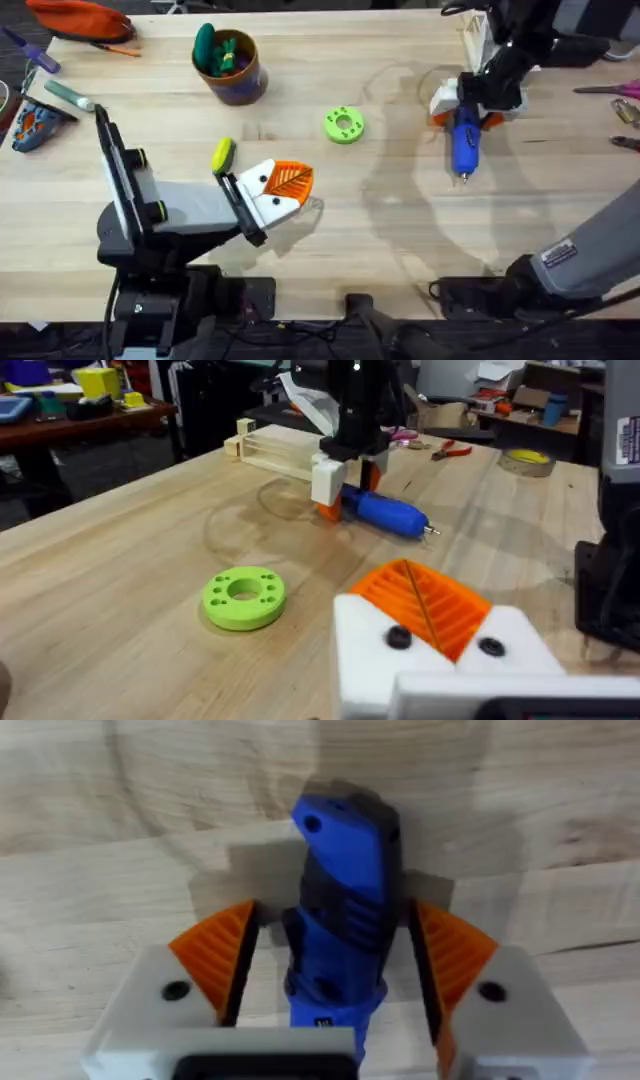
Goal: Pick up the gripper from the table and insert it into the empty holder that is missing its gripper. Then pick up a screw, insert it into the mounting hole, and use the screwdriver to tighten it. Finally, clean up the table by picking up the vegetable and placing it into the bucket.
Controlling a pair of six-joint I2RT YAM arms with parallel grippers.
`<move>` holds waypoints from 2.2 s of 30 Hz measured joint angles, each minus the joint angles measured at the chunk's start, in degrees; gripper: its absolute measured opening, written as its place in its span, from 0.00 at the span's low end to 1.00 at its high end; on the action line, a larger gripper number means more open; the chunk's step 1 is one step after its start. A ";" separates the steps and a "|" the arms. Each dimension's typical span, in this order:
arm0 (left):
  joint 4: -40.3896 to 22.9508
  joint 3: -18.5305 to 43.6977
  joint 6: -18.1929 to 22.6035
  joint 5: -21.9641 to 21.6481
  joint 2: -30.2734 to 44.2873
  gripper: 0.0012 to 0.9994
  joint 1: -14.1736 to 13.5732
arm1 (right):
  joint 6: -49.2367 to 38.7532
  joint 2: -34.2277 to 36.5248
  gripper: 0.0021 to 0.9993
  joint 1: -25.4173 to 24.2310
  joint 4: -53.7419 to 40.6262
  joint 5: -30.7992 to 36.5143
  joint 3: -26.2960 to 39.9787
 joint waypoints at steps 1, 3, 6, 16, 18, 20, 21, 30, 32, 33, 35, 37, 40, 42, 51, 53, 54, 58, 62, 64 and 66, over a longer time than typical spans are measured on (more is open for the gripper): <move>0.00 0.00 0.01 0.00 -0.01 0.01 0.00 | 0.00 0.01 0.84 0.00 0.00 0.01 0.00; 0.00 0.00 0.02 0.00 0.00 0.01 0.00 | -0.02 0.00 0.81 0.00 -0.02 0.02 -0.02; 0.02 0.00 0.00 0.00 0.00 0.01 0.00 | 0.00 0.00 0.74 0.00 -0.07 0.02 0.00; 0.00 0.00 0.00 0.00 -0.02 0.01 0.00 | -0.02 0.02 0.38 0.00 -0.04 0.26 0.00; 0.00 0.00 0.00 0.00 0.00 0.01 0.00 | -0.02 0.02 0.31 0.00 0.00 0.28 -0.01; 0.02 0.00 0.00 0.00 0.00 0.01 0.00 | -0.02 0.25 0.23 0.00 -0.04 0.35 0.00; 0.00 0.00 0.00 0.00 0.00 0.01 0.00 | -0.07 0.28 0.20 0.00 -0.03 0.46 0.00; 0.01 0.00 0.00 0.00 0.00 0.01 0.00 | -0.03 0.50 0.02 0.00 0.02 0.92 0.00; 0.00 0.00 0.00 0.00 -0.02 0.01 0.00 | -0.04 0.50 0.02 0.00 0.04 0.92 0.00; 0.00 0.00 0.01 0.00 0.00 0.01 0.00 | -0.02 0.50 0.02 0.00 0.03 0.92 0.00; 0.00 0.00 0.00 0.00 0.00 0.01 0.00 | -0.02 0.50 0.02 0.00 0.02 0.92 0.00; 0.00 0.00 0.02 0.00 0.00 0.01 0.00 | -0.04 0.50 0.02 0.00 0.02 0.92 0.00; 0.00 0.00 0.02 0.00 0.00 0.01 0.00 | -0.02 0.50 0.02 0.00 0.00 0.92 0.00; 0.01 0.00 0.01 0.00 -0.01 0.01 0.00 | -0.02 0.50 0.02 0.00 0.00 0.92 0.00; 0.00 0.00 0.01 0.00 -0.01 0.01 0.00 | -0.02 -5.13 0.02 0.01 -0.87 0.90 -0.02; 0.00 0.00 0.00 0.00 0.00 0.01 0.00 | -0.02 -9.01 0.02 0.18 -1.41 0.82 0.32; 0.00 0.00 0.00 0.00 -0.02 0.01 0.00 | -0.02 -11.04 0.02 0.29 -1.71 0.65 0.81; 0.02 0.00 0.00 0.00 -0.01 0.01 0.00 | -0.02 -18.58 0.02 1.54 -1.97 -0.82 4.37; 0.00 0.00 0.00 0.00 0.00 0.01 0.00 | -0.02 -24.91 0.02 3.97 -1.79 -1.97 8.71; 0.00 0.00 0.01 0.00 -0.01 0.00 0.00 | -0.02 -27.69 0.02 5.51 -0.69 -2.25 10.37; 0.00 0.00 0.02 0.00 0.00 0.01 0.00 | -0.02 -30.19 0.02 7.14 1.47 -2.50 11.49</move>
